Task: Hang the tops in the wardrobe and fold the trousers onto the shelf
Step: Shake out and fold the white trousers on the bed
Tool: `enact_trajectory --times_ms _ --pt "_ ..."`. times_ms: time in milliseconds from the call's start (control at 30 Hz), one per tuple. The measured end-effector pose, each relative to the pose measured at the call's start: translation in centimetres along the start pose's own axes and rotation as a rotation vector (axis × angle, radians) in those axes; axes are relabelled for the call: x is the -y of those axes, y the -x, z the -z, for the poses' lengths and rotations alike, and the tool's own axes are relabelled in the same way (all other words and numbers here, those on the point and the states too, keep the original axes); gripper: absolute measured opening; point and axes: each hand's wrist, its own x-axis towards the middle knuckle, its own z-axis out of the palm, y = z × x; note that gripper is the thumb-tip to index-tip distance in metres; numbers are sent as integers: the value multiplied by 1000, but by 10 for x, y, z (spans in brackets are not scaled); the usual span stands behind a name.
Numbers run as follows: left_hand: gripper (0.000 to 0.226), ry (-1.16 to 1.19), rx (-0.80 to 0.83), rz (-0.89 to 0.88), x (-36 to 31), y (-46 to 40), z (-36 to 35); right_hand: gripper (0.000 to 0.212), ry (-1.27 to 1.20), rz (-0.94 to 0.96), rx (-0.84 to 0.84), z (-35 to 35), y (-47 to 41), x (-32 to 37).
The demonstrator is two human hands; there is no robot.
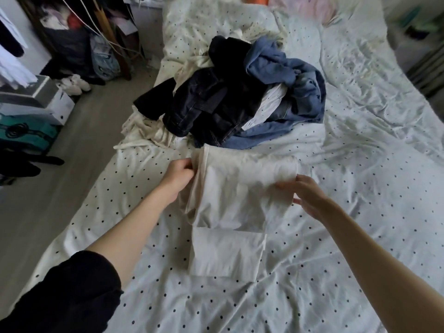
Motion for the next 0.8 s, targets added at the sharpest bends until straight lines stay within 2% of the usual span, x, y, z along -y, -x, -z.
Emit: enact_trajectory --times_ms 67,133,233,300,400,433,500,600,700,800 --pt "34 99 51 9 -15 -9 2 7 60 88 -72 1 -8 13" --pt "21 225 173 -12 -26 -15 8 15 119 164 -174 2 -19 21" --pt "49 94 379 -56 -33 -15 16 29 296 278 -281 3 -31 26" --pt "44 -91 293 -129 -35 -15 14 33 385 340 -305 4 -36 29" --pt "43 -287 -28 -302 -39 -17 5 19 352 410 -249 6 -33 34" --pt "43 -301 -85 -361 -41 -19 4 18 335 445 -214 6 -32 37" --pt "44 -246 -56 -407 -45 -23 7 23 358 550 -176 8 -30 45" --pt "58 -127 77 -346 -52 -21 11 24 412 672 -129 10 -21 58" --pt "37 -94 64 -422 -59 -11 12 26 405 643 -150 10 -9 63" --pt "34 -55 67 -461 -67 2 11 29 418 603 -232 7 3 65"
